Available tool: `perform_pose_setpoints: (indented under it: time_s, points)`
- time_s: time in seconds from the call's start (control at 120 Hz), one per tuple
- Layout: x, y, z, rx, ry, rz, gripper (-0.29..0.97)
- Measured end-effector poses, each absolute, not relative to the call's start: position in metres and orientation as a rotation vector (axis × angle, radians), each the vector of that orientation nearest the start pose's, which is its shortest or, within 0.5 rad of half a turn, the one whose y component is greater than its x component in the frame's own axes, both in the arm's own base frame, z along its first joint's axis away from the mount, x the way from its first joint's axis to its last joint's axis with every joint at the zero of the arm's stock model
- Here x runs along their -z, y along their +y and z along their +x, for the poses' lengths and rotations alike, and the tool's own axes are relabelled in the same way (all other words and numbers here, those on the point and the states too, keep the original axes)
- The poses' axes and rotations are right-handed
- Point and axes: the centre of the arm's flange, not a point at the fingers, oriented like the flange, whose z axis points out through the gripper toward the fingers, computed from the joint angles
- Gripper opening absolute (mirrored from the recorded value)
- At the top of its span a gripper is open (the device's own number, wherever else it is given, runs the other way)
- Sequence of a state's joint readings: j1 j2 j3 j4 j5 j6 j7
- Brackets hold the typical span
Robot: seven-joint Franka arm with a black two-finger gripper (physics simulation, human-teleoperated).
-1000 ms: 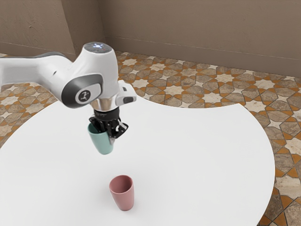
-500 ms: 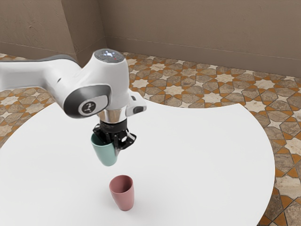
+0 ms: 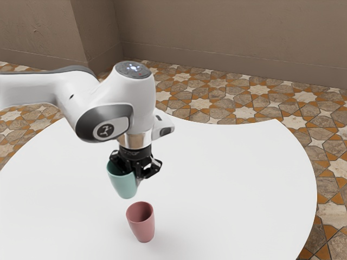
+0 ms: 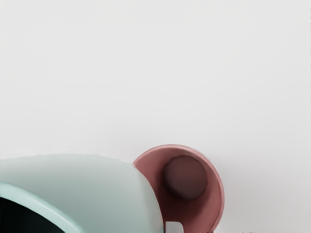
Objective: Place the left cup onto the right cup
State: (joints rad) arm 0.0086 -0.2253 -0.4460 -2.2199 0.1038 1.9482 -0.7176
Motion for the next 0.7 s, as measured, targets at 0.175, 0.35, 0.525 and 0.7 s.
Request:
perform_pose_setpoints:
  time_s: [0.175, 0.35, 0.525, 0.7]
  points:
    - [-0.455, -0.214, 0.428, 0.067, -0.399, -2.916, -0.10]
    - [-0.453, -0.228, 0.422, 0.072, -0.416, -2.911, -0.10]
    - [-0.450, -0.230, 0.423, 0.067, -0.458, -2.908, -0.10]
    - [-0.444, -0.233, 0.425, 0.056, -0.484, -2.908, -0.10]
